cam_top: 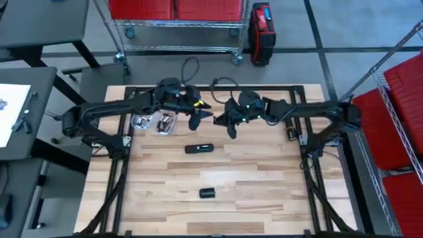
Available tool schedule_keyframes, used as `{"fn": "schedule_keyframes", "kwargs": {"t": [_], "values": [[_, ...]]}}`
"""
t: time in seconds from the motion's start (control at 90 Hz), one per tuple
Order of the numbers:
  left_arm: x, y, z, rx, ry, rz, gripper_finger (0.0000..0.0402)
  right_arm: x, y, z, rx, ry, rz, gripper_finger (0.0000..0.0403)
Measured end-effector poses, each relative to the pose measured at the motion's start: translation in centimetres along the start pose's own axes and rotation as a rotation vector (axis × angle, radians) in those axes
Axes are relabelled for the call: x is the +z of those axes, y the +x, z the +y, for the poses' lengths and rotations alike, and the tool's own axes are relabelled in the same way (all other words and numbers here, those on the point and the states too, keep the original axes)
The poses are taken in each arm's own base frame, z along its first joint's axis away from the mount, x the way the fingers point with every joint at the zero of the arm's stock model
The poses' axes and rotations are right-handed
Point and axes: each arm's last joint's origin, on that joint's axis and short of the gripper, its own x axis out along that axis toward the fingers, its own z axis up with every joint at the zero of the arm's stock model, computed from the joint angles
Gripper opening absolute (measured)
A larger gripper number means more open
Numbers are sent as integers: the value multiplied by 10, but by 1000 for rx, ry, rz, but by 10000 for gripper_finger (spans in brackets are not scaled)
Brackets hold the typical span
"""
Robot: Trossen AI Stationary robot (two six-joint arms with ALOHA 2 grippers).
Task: Insert battery
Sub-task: Insert the silver battery into the remote's battery compartment
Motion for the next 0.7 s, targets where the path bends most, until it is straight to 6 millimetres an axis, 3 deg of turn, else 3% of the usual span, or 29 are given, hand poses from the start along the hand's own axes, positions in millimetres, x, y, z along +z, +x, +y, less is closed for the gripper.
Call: {"fn": "schedule_keyframes", "kwargs": {"t": [0.111,0.344,0.7], "values": [[9,0,-5,-12,8,16,161,3,-1,0,-13,-19,32,20],[8,-3,-5,-1,38,92,161,3,-3,-2,-37,-32,42,20],[-3,22,0,-8,51,107,161,4,-2,0,-31,-44,35,20]]}}
